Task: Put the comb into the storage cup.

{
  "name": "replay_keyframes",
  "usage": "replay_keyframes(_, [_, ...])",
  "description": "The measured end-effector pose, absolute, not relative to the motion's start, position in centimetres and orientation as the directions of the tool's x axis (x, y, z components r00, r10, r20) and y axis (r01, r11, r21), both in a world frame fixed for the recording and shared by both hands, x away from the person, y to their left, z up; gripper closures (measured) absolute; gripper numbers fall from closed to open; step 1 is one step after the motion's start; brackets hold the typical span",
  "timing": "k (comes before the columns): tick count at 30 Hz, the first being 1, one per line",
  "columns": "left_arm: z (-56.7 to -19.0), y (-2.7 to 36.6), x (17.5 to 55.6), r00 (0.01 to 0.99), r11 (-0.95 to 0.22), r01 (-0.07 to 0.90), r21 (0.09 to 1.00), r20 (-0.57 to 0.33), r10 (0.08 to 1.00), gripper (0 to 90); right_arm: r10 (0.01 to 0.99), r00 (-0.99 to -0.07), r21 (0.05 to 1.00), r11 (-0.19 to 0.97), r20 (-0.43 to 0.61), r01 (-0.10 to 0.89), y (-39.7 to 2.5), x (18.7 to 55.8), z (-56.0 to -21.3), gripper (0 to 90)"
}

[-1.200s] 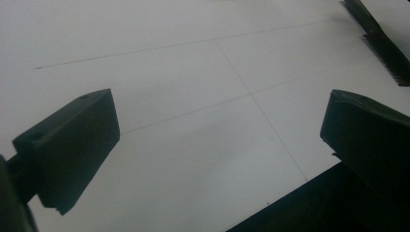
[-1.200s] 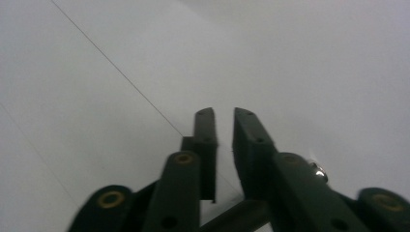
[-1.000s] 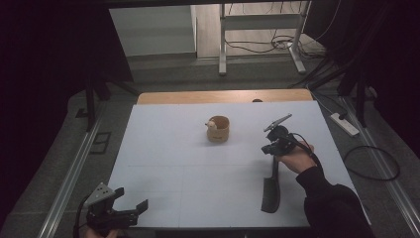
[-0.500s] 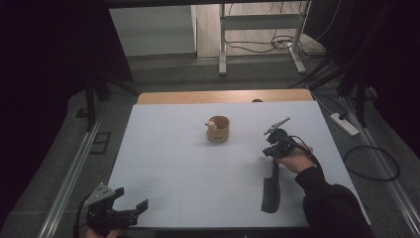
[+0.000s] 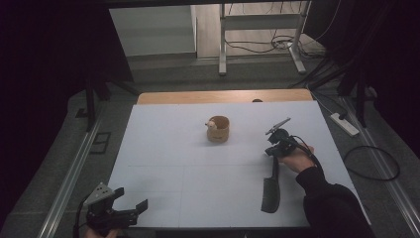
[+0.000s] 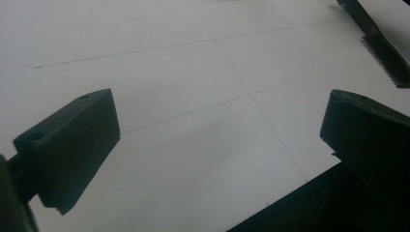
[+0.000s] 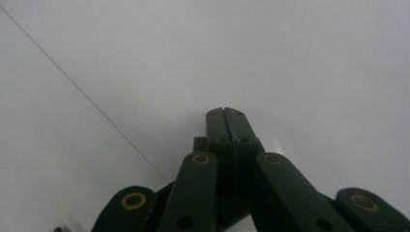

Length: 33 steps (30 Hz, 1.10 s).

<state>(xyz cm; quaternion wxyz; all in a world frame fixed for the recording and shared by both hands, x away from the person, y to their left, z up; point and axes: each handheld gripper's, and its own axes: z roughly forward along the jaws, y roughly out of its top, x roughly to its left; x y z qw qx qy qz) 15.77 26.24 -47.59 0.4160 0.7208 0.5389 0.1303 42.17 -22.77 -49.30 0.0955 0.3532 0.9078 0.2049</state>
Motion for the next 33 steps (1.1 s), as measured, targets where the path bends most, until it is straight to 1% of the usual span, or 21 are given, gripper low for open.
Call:
replay_keyframes(10, [-47.6,26.3,15.8,0.384,-0.07,0.669,0.74,-0.264,0.885,0.8,0.706,-0.706,0.411,0.663,-0.063,0.626,-24.0,42.5,-49.6,89.6])
replay_keyframes(21, [-47.6,26.3,15.8,0.383,-0.066,0.669,0.74,-0.268,0.884,0.8,0.733,-0.679,0.409,0.632,-0.039,0.658,-26.5,42.2,-49.5,89.5])
replay_keyframes(33, [-47.6,26.3,15.9,0.378,-0.056,0.672,0.738,-0.278,0.883,0.8,0.745,-0.665,0.403,0.623,-0.046,0.67,-29.2,40.9,-49.3,89.5])
